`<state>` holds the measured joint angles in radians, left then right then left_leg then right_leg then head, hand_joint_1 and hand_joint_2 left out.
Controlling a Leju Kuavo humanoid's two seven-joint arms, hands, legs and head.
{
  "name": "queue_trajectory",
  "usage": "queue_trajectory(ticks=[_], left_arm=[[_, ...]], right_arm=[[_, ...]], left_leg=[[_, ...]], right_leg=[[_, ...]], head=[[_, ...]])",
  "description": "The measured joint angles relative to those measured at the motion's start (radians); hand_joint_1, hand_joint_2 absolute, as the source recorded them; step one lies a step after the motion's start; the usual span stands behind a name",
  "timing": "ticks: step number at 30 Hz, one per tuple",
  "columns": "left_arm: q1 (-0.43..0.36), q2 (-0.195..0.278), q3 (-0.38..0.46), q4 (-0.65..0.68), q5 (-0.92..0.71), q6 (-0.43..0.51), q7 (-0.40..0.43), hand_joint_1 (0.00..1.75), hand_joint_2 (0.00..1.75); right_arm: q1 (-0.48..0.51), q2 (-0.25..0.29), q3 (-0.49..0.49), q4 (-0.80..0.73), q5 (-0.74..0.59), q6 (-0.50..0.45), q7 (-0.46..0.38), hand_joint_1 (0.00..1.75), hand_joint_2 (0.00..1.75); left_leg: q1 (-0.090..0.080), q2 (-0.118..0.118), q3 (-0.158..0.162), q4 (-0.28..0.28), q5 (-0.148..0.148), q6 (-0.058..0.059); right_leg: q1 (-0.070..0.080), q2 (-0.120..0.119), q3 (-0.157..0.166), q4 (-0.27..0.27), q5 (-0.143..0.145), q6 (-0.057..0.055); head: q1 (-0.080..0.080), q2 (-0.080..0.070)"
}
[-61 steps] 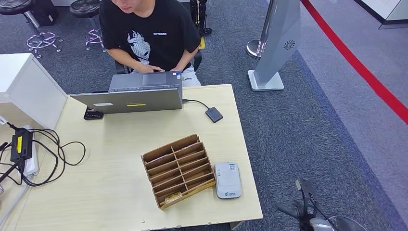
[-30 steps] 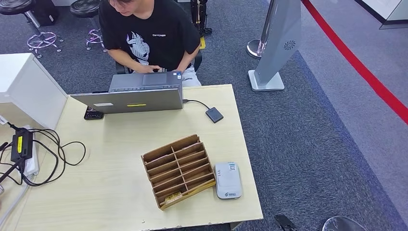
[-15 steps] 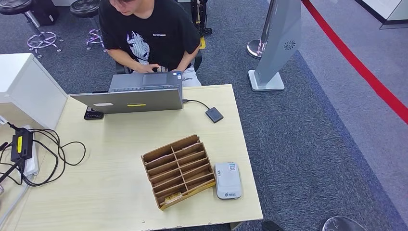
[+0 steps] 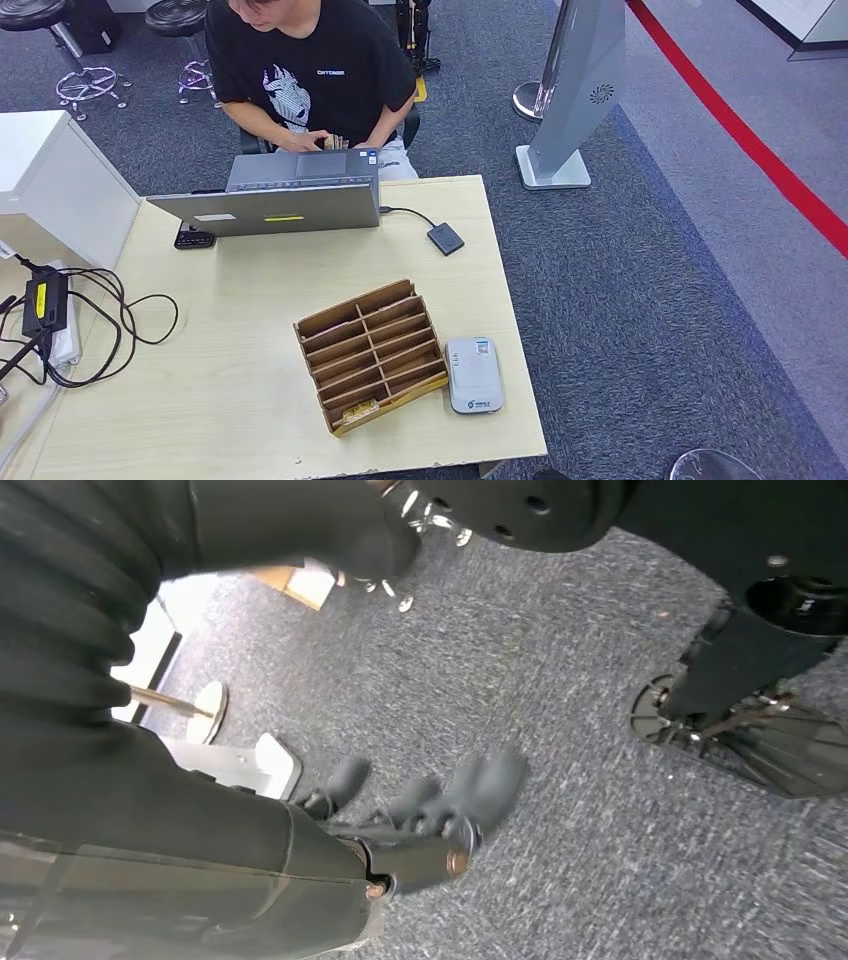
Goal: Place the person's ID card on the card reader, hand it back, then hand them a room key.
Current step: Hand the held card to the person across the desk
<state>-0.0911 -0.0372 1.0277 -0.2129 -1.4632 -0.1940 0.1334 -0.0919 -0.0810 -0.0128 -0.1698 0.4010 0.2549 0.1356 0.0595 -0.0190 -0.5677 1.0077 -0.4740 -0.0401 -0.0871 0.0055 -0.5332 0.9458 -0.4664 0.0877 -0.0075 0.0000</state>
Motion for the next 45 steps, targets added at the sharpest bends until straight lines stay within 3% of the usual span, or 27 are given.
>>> queue_trajectory(ticks=[13, 22, 23, 24, 25, 27, 28, 29, 36, 42, 45], left_arm=[[0.0, 0.0, 0.0, 0.0, 0.0, 0.0, 0.0, 1.75, 1.75], [0.0, -0.001, 0.0, 0.0, 0.008, 0.005, 0.0, 1.75, 1.75], [0.0, -0.001, 0.0, 0.0, 0.008, 0.005, 0.0, 1.73, 1.75], [0.0, -0.001, 0.0, 0.0, 0.008, 0.005, 0.0, 1.68, 1.75], [0.0, -0.001, 0.0, 0.0, 0.008, 0.005, 0.0, 1.53, 1.75], [0.0, -0.001, 0.0, 0.0, 0.007, 0.006, 0.0, 0.67, 1.75], [0.0, -0.001, 0.0, 0.0, 0.008, 0.007, 0.0, 0.29, 1.75], [0.0, -0.001, 0.0, 0.0, 0.009, 0.01, 0.001, 0.0, 1.75], [0.0, -0.001, 0.0, 0.0, 0.012, 0.038, 0.028, 0.0, 1.75], [0.0, -0.001, 0.0, 0.0, 0.005, 0.033, 0.027, 0.0, 1.75], [0.0, 0.0, 0.0, 0.0, 0.008, 0.036, 0.028, 0.0, 1.75]], right_arm=[[0.005, 0.0, 0.002, 0.0, 0.001, 0.007, -0.001, 1.72, 1.75], [0.0, 0.0, 0.002, 0.0, 0.007, -0.095, 0.002, 1.74, 1.75], [0.0, 0.0, 0.002, 0.0, 0.008, -0.095, 0.002, 1.69, 1.75], [-0.001, 0.0, 0.002, 0.0, 0.008, -0.095, 0.001, 1.47, 1.75], [-0.001, 0.0, 0.002, 0.0, 0.008, -0.095, 0.001, 1.11, 1.75], [-0.001, 0.0, 0.002, 0.0, 0.009, -0.099, 0.001, 0.29, 1.75], [-0.002, 0.0, 0.002, 0.0, 0.011, -0.105, 0.001, 0.08, 1.75], [-0.002, 0.0, 0.002, 0.0, 0.014, -0.113, 0.002, 0.0, 1.75], [-0.011, -0.001, -0.006, 0.0, 0.017, -0.303, 0.12, 0.0, 1.75], [-0.008, 0.002, -0.028, 0.0, -0.008, -0.138, 0.066, 0.0, 1.75], [-0.007, 0.006, -0.034, 0.0, -0.011, -0.208, 0.065, 0.0, 1.75]], left_leg=[[0.0, 0.0, 0.0, 0.0, 0.0, 0.0], [0.0, 0.0, 0.0, 0.0, 0.0, 0.0], [0.0, 0.0, 0.0, 0.0, 0.0, 0.0], [0.0, 0.0, 0.0, 0.0, 0.0, 0.0], [0.0, 0.0, 0.0, 0.0, 0.0, 0.0], [0.0, 0.0, 0.0, 0.0, 0.0, 0.0], [0.0, 0.0, 0.0, 0.0, 0.0, 0.0], [0.0, 0.0, 0.0, 0.0, 0.0, 0.0], [0.0, 0.0, 0.0, 0.0, 0.0, 0.0], [0.0, 0.0, 0.0, 0.0, 0.0, 0.0], [0.0, 0.0, 0.0, 0.0, 0.0, 0.0]], right_leg=[[0.0, 0.0, 0.0, 0.0, 0.0, 0.0], [0.0, 0.0, 0.0, 0.0, 0.0, 0.0], [0.0, 0.0, 0.0, 0.0, 0.0, 0.0], [0.0, 0.0, 0.0, 0.0, 0.0, 0.0], [0.0, 0.0, 0.0, 0.0, 0.0, 0.0], [0.0, 0.0, 0.0, 0.0, 0.0, 0.0], [0.0, 0.0, 0.0, 0.0, 0.0, 0.0], [0.0, 0.0, 0.0, 0.0, 0.0, 0.0], [0.0, 0.0, 0.0, 0.0, 0.0, 0.0], [0.0, 0.0, 0.0, 0.0, 0.0, 0.0], [0.0, 0.0, 0.0, 0.0, 0.0, 0.0]], head=[[0.0, 0.0], [0.0, 0.0], [0.0, 0.0], [0.0, 0.0], [0.0, 0.0], [0.0, 0.0], [0.0, 0.0], [0.0, 0.0], [0.0, 0.0], [0.0, 0.0], [0.0, 0.0]])
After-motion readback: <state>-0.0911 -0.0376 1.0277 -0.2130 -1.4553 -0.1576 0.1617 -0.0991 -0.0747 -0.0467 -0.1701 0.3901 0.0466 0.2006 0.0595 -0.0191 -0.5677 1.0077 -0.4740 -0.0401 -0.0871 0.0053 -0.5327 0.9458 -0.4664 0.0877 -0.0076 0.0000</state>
